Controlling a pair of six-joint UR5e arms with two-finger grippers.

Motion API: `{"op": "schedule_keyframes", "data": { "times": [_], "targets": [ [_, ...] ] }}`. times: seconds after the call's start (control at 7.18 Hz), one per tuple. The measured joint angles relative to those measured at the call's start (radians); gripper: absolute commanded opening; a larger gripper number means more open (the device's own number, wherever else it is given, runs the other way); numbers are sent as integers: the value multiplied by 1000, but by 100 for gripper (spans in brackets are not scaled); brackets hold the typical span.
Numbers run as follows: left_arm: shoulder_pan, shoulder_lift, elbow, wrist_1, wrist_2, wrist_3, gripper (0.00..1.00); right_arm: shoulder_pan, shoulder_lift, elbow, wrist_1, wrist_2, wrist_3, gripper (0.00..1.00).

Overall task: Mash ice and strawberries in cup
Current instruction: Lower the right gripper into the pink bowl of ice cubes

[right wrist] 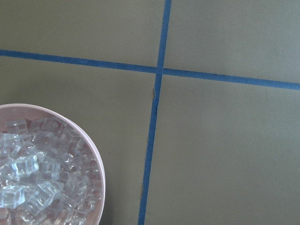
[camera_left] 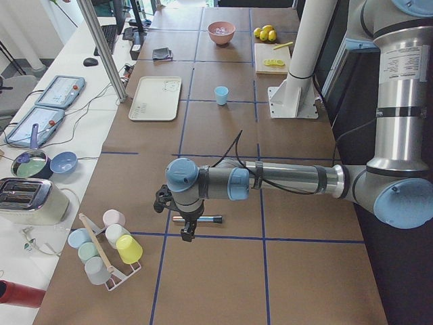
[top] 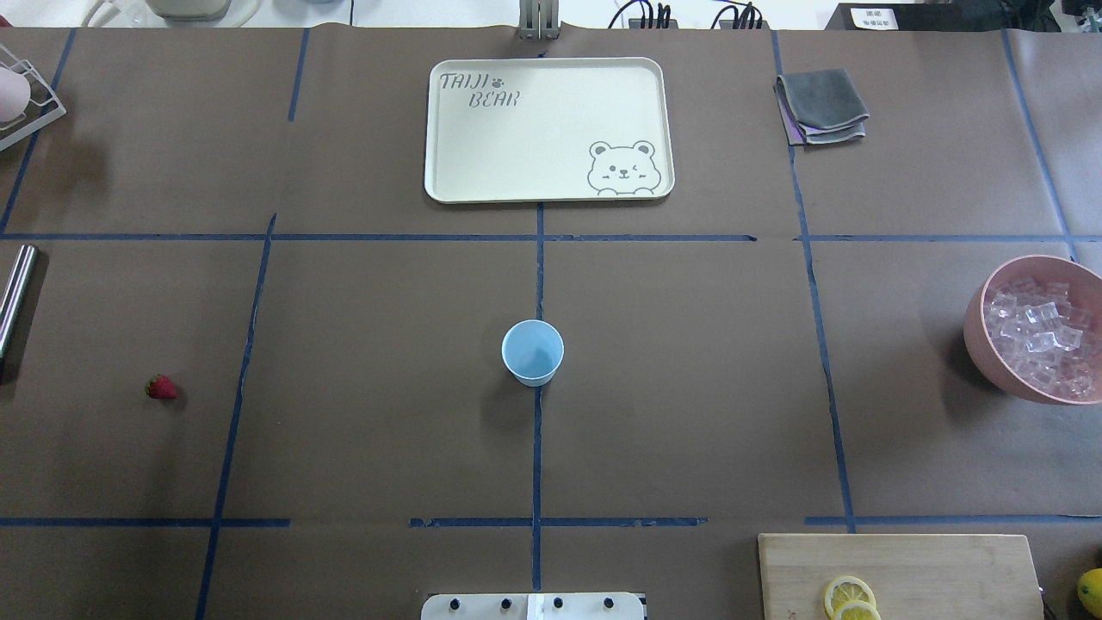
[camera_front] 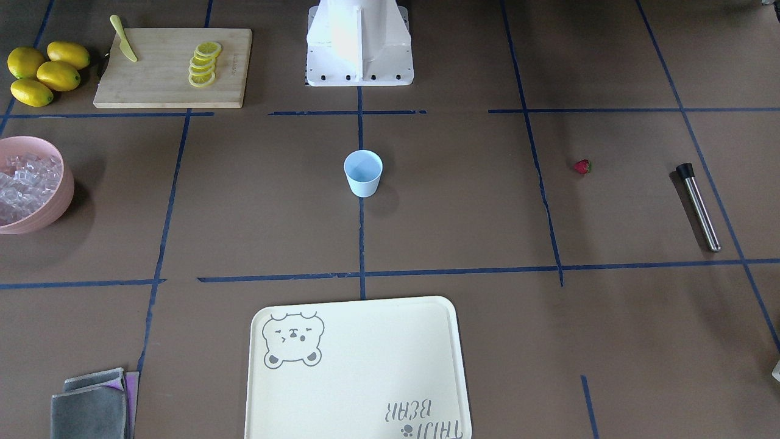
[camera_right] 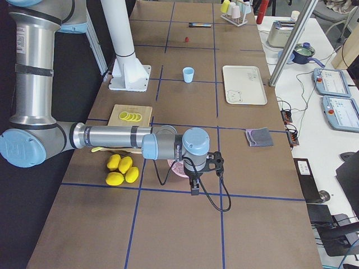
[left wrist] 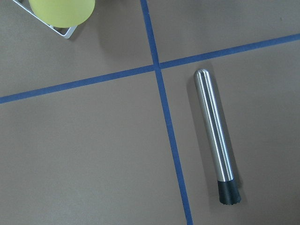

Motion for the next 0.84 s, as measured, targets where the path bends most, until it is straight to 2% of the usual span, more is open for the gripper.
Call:
{"op": "schedule_keyframes", "data": {
  "times": [0.56,0.84],
  "targets": [
    [15,-6,2,0,0,3,100,-20,1,20,2,0,-3,100],
    [17,-5,3,0,0,3,100,-101,6,60,57,-4,25,100]
  ]
}}
